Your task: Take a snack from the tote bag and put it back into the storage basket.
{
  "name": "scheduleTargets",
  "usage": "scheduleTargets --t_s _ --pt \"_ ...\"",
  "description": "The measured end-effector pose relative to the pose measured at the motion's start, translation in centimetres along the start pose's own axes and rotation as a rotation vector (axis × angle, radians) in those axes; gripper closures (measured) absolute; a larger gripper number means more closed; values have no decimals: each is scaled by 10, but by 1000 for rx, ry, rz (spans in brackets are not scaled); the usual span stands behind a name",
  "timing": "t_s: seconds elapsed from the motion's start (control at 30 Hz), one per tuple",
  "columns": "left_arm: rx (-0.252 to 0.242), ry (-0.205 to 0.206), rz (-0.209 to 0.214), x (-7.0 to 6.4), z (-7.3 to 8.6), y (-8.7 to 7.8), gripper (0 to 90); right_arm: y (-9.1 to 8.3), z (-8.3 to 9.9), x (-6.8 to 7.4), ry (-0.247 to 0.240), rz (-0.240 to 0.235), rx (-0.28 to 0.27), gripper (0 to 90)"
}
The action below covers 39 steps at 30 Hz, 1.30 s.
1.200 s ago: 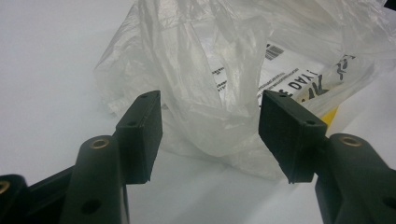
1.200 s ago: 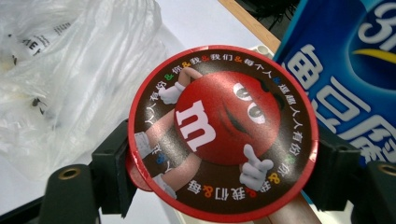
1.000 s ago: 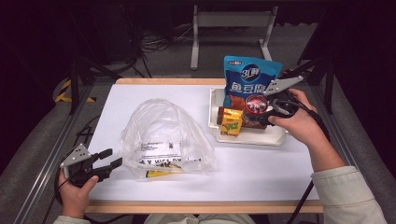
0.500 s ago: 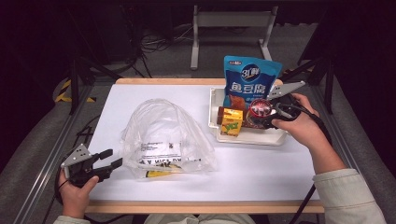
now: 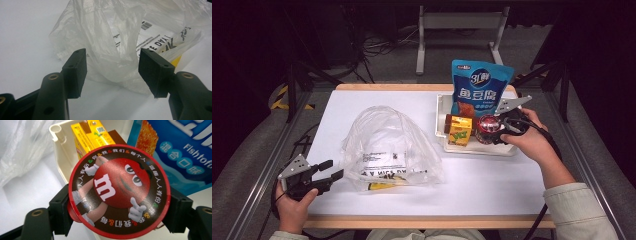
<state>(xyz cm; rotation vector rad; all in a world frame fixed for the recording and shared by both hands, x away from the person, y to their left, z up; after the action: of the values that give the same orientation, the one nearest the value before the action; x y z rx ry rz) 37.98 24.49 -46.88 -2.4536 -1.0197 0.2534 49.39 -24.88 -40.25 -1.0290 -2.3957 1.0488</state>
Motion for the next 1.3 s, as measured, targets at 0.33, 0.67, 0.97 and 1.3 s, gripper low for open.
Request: scheduleTargets --t_s 0.33,0.67,0.97,1.3 --pt "1 6 2 0 0 1 406 14 10 -4 5 -5 21 254" --pt "3 5 1 0 0 0 406 28 20 -11 5 2 70 254" --pt "5 4 -1 1 1 0 405 37 28 -16 13 -3 81 254" --pt "2 3 1 0 0 0 405 41 35 -20 21 -6 81 254"
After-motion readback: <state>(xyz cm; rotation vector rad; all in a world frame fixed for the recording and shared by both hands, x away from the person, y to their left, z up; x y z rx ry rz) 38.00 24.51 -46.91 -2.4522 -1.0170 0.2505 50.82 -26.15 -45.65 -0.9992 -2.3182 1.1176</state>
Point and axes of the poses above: each handheld gripper's, and its own axes: y roughly forward along the jaws, z roughly out of its underside, x roughly to its left, the point moved 9 cm from there along y, roughly forward along the jaws, and after that the axes turned 10 degrees about y, right-handed, at the moved point
